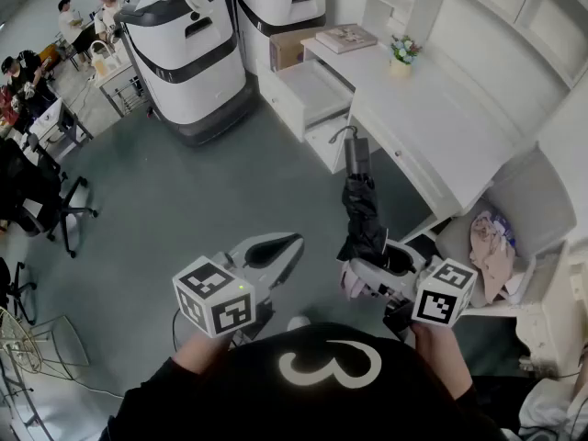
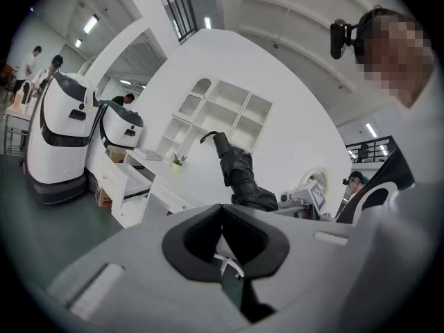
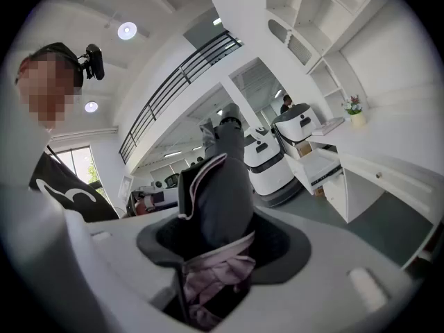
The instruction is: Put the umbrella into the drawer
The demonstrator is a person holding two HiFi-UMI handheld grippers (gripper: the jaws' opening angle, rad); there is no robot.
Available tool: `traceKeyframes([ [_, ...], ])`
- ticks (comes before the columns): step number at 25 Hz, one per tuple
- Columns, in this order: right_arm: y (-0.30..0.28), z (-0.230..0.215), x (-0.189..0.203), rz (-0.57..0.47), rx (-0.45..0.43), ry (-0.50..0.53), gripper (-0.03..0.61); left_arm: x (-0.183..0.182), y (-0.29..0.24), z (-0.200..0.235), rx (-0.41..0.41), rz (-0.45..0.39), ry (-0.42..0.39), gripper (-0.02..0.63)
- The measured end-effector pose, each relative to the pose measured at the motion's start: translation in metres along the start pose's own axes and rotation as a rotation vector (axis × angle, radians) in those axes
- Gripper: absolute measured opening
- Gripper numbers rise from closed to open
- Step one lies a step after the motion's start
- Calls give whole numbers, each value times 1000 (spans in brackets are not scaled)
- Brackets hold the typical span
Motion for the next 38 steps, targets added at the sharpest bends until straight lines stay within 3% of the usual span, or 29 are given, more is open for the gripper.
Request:
traceKeyframes([
  [10,-1,-7,0,-19,20,1,235,1,0,1,10,3,-25,8],
  [17,-2,-13,3,-38,53,66,239,9,4,2,10,-27,-60,8],
  [23,-35,-60,-55,-25,53,71,241,-39,-42,44,-5,-18,-60,8],
  [30,-63,-119,-76,-16,24,31,241,-48,-90,92,-35,13,-36,8],
  [38,-100,-223,-128,10,6,-27,241,-82,-184,161,-70,69,0,8],
])
Point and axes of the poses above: the fingertips, and each gripper's own axes: y backward along the fingers, z to its left, x out of its underside, the point moved 1 cm from there along y, backward along the fingers, and after that the axes turned 3 degrees about -x, right-handed, at the moved point
